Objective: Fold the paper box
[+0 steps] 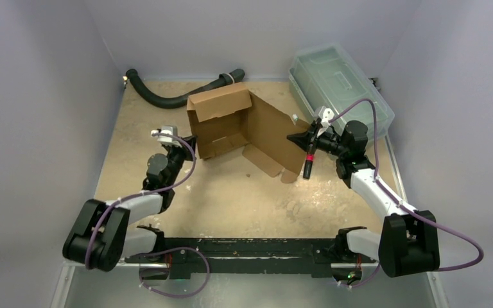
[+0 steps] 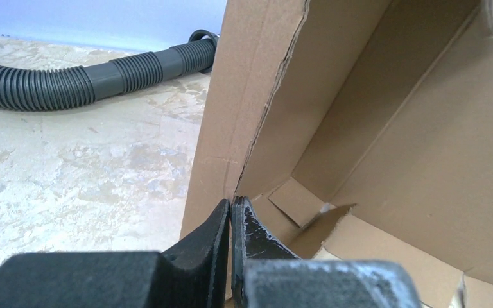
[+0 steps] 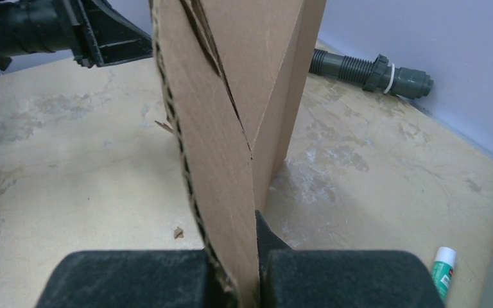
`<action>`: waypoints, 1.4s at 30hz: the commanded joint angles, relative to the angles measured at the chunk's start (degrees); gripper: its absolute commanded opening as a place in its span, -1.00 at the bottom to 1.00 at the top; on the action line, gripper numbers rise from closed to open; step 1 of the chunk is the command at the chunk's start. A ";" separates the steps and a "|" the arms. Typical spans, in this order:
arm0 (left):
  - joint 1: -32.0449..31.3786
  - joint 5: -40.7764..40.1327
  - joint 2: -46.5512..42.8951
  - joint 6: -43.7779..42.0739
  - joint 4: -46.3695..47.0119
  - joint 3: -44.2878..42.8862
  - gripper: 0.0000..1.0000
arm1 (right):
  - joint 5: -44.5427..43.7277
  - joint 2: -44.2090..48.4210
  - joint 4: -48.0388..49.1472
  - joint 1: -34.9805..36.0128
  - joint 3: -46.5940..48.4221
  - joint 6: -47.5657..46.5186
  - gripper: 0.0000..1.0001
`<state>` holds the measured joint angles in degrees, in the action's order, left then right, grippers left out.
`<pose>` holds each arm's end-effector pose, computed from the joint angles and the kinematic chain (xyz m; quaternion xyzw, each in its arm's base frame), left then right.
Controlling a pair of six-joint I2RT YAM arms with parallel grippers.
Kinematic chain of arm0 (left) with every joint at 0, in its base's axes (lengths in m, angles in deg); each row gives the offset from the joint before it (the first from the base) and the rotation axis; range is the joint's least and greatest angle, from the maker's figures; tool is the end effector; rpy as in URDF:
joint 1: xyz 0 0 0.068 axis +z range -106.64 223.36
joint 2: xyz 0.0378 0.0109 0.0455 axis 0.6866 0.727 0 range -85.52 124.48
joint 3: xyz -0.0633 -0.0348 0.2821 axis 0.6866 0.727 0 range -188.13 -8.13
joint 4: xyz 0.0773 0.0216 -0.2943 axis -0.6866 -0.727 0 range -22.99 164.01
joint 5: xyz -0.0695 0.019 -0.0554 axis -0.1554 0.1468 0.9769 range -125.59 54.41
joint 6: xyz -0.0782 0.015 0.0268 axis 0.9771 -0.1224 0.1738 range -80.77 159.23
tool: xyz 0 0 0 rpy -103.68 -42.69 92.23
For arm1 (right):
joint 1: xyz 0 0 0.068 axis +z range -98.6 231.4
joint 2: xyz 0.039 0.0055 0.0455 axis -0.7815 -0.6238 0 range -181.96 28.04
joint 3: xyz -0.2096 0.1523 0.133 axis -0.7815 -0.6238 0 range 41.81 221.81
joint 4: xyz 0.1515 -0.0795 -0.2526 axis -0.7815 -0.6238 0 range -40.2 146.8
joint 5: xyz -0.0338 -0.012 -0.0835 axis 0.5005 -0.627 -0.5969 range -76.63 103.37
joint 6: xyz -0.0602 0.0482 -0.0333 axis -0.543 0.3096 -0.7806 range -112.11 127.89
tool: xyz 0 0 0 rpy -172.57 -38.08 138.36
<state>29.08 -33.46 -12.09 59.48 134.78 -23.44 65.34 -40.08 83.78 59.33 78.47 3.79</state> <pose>0.2816 -0.0745 0.1761 -0.0225 0.6902 -0.2269 0.6868 0.3021 0.1006 0.2660 -0.3650 0.6252 0.3419 0.5992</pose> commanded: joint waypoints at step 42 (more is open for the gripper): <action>-12.08 -0.32 -43.49 19.47 -69.99 -13.29 0.06 | 0.99 1.14 -3.38 0.41 2.98 -4.16 -1.00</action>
<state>17.30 -42.00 -52.96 77.21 75.59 -29.96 66.56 -40.05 80.75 59.39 79.19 0.71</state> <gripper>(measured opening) 0.520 0.007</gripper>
